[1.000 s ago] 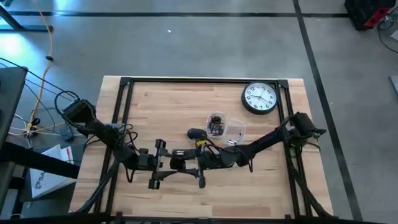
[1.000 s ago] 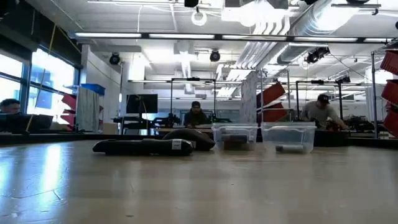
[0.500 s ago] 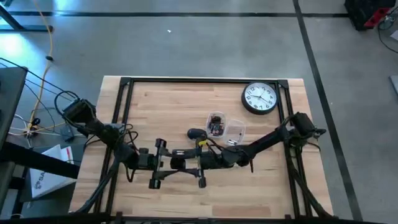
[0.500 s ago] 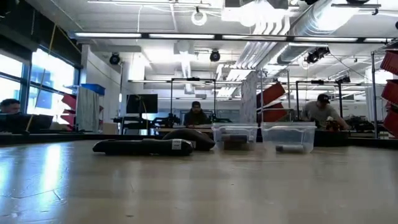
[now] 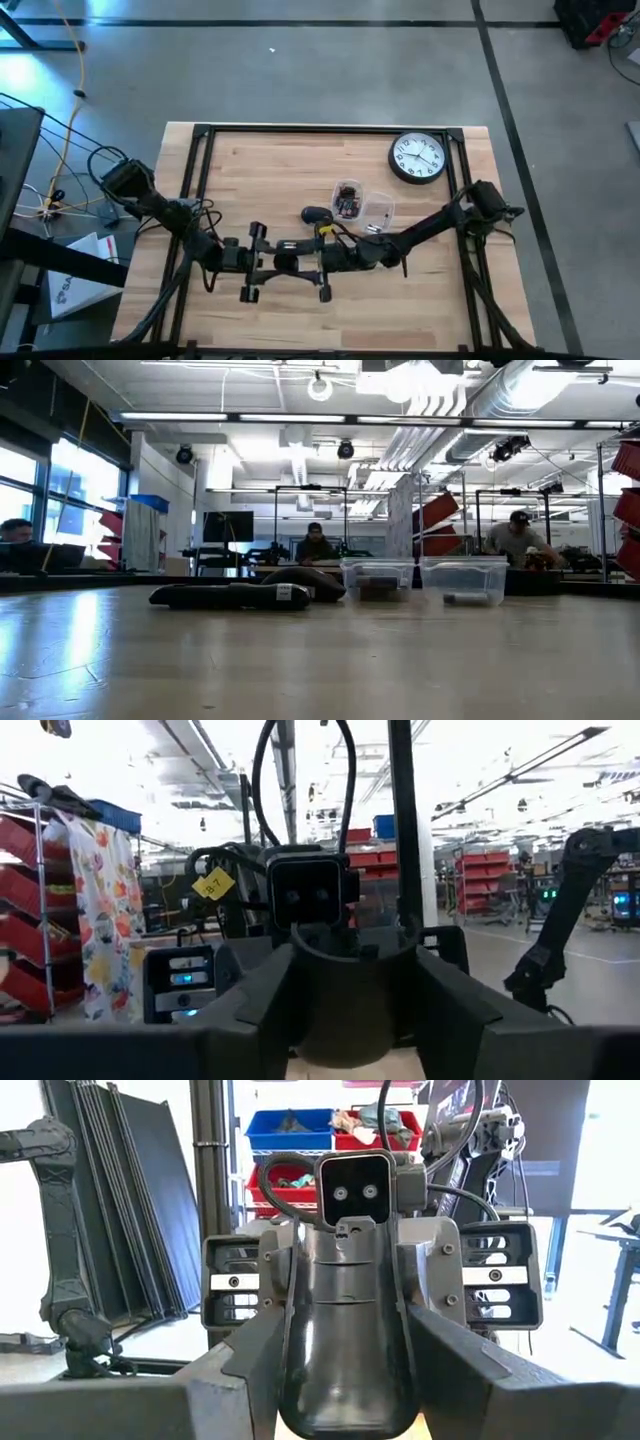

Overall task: Insert battery
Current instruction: Close the black cover

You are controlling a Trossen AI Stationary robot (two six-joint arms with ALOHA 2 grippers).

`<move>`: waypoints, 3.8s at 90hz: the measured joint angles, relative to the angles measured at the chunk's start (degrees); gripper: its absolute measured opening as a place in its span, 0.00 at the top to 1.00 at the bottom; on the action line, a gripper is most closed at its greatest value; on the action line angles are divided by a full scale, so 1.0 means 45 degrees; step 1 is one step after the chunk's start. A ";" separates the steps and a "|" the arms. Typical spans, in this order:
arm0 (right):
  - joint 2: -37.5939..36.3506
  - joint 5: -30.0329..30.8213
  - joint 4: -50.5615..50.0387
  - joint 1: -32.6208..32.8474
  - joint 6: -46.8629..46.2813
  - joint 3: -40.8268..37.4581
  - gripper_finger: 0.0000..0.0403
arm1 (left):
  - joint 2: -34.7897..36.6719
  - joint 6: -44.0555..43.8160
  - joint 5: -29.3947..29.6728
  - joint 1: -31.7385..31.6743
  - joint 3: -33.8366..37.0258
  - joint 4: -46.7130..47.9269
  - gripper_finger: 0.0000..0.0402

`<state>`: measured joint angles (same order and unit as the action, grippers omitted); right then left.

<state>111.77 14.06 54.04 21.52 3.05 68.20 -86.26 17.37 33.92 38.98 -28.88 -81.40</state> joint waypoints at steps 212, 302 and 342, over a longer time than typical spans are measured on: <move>-0.0155 0.1736 -1.1701 -0.0622 -0.4387 -0.0010 0.35 | -0.1259 -0.6159 -0.8788 -0.7043 -0.3649 2.1468 0.64; -0.0155 0.1410 -1.1749 -0.0584 -0.4682 -0.0010 0.35 | -0.1559 -0.7402 -0.7866 -0.6873 -0.3633 2.0946 0.59; -0.0155 0.1410 -1.1705 -0.0584 -0.4716 -0.0010 0.35 | -0.1574 -0.7609 -0.7748 -0.6887 -0.3614 2.1009 0.51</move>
<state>111.07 20.40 1.37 18.90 -18.17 68.16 -93.34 -16.87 -0.95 7.99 -45.15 13.15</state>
